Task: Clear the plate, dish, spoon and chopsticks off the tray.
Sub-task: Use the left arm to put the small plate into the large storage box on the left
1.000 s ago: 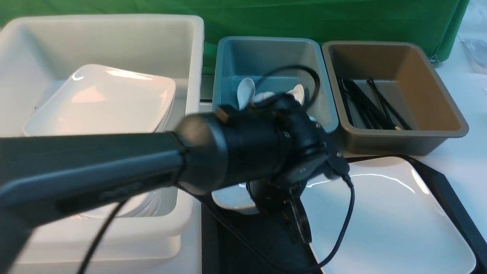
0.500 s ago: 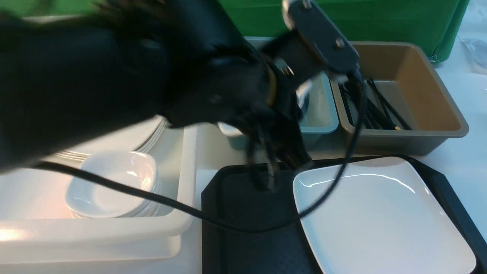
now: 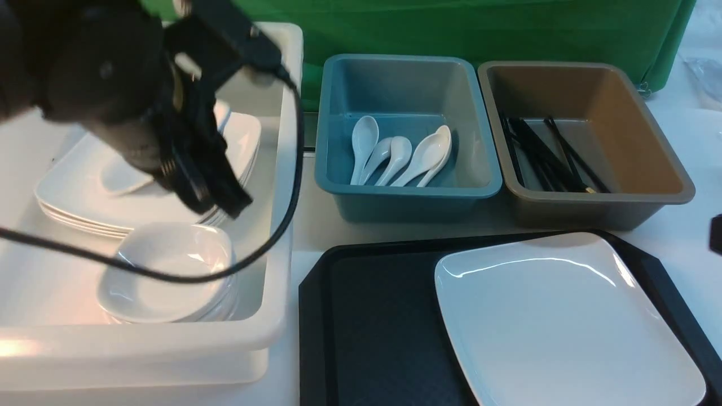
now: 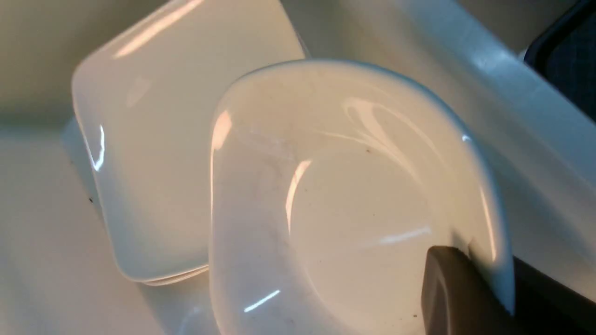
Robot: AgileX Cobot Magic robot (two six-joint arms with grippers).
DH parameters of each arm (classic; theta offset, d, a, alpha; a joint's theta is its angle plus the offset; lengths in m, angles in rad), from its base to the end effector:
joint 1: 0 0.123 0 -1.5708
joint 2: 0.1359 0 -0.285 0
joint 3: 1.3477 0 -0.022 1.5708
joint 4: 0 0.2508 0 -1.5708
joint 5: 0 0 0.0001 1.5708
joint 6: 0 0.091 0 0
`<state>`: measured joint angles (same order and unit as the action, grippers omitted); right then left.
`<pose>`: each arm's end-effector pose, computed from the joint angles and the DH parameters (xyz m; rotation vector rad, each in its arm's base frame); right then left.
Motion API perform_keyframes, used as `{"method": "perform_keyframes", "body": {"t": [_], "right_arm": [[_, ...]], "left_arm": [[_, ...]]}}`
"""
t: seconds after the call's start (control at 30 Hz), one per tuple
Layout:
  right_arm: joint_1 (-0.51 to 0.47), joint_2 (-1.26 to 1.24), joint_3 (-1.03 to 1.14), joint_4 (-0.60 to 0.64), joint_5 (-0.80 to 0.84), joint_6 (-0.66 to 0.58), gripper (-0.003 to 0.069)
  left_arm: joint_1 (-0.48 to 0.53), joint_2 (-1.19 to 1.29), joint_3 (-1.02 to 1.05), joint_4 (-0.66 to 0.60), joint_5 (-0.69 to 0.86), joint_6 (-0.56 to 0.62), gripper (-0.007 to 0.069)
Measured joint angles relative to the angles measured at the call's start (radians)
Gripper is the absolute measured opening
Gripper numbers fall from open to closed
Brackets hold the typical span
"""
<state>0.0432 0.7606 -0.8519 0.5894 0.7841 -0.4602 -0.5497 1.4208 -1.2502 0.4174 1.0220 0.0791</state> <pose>0.1361 0.0417 0.3706 -0.3079 2.0449 0.4349 0.2629 -0.1242 0.3343 0.9607 2.3917 0.3752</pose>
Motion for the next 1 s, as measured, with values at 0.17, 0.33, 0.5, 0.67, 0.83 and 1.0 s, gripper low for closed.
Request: {"method": "perform_keyframes", "body": {"t": [0.17,0.33,0.5,0.67,0.83,1.0], "right_arm": [[0.000,0.063,0.000,0.010,0.008,-0.044,0.0023],[0.000,0.088,0.000,0.019,0.018,-0.062,0.0023],[0.000,0.093,0.000,0.024,0.019,-0.073,0.0023],[0.000,0.095,0.000,0.025,0.019,-0.075,0.0023],[0.000,0.095,0.000,0.027,0.019,-0.077,0.0023],[0.000,0.095,0.000,0.031,0.032,-0.077,0.0023]], "left_arm": [[0.004,0.001,0.109,-0.011,-0.051,0.034,0.0014],[0.004,0.001,0.182,0.004,-0.064,0.108,0.0014],[0.005,0.001,0.249,0.033,-0.136,0.133,0.0014],[0.005,0.001,0.296,0.034,-0.201,0.141,0.0023],[0.005,0.001,0.326,0.038,-0.214,0.146,0.0112],[0.005,-0.007,0.343,0.049,-0.201,0.138,0.0298]]}}
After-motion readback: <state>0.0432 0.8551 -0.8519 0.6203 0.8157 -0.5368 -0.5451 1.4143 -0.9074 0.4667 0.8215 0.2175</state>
